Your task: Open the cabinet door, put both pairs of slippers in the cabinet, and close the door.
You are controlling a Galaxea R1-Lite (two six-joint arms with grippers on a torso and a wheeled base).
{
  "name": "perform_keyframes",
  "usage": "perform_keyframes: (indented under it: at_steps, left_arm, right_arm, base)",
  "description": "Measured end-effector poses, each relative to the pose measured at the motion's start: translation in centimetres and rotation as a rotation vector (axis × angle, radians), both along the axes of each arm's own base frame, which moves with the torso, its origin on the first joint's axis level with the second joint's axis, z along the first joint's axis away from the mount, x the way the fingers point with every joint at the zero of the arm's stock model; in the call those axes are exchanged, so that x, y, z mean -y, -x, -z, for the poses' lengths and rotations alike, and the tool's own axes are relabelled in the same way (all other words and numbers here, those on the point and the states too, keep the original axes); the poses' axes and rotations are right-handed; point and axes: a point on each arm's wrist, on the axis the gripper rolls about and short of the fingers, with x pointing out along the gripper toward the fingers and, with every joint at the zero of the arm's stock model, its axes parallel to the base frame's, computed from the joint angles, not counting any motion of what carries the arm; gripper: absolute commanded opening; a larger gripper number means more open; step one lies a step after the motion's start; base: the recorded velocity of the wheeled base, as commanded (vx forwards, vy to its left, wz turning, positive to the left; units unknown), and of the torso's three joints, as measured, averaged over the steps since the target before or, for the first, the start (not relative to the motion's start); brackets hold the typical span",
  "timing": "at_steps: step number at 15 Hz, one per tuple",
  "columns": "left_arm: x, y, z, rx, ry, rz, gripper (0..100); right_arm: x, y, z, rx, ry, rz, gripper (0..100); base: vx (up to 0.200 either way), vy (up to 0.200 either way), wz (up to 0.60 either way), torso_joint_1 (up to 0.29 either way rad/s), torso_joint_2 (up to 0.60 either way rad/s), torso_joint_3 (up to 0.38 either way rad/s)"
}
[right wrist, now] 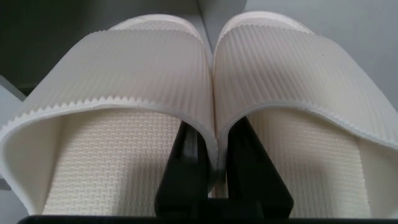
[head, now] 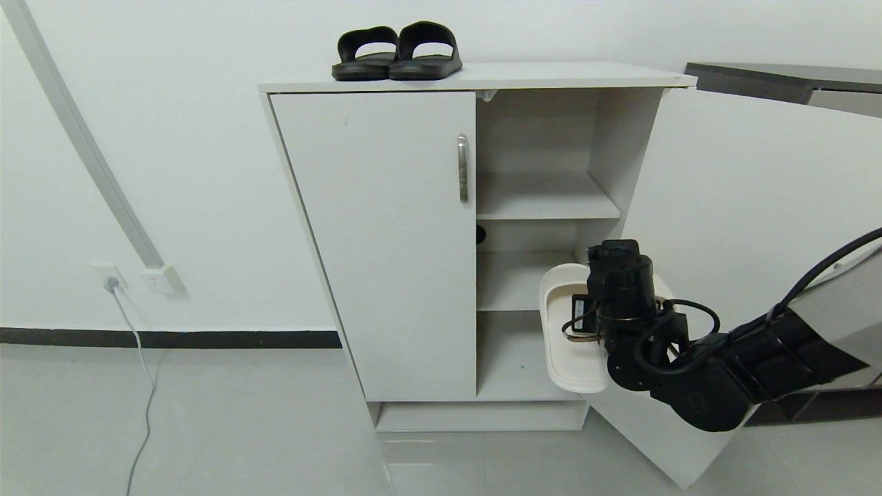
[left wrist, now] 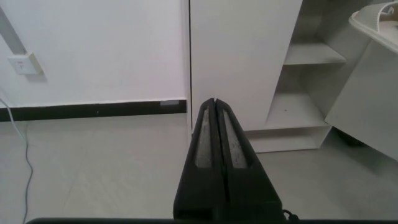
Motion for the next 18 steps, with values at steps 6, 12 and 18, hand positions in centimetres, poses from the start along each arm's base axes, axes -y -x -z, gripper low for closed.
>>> perform_keyframes:
  at_steps: [6, 12, 18]
  left_arm:
    - [0.0, 0.0, 0.0, 0.0, 0.0, 0.0, 0]
    - [0.0, 0.0, 0.0, 0.0, 0.0, 0.0, 0]
    - [0.0, 0.0, 0.0, 0.0, 0.0, 0.0, 0]
  right_arm:
    - [-1.2, 1.0, -0.2, -0.005, -0.021, -0.107, 0]
    - [-5.1, 3.9, -2.0, 0.029, -0.069, -0.316, 0]
    - [-5.6, 3.5, -1.8, 0.038, -0.068, -0.292, 0]
  base:
    - [0.0, 0.0, 0.0, 0.0, 0.0, 0.0]
    - [0.0, 0.0, 0.0, 0.0, 0.0, 0.0]
    - [0.0, -0.1, 0.0, 0.0, 0.0, 0.001]
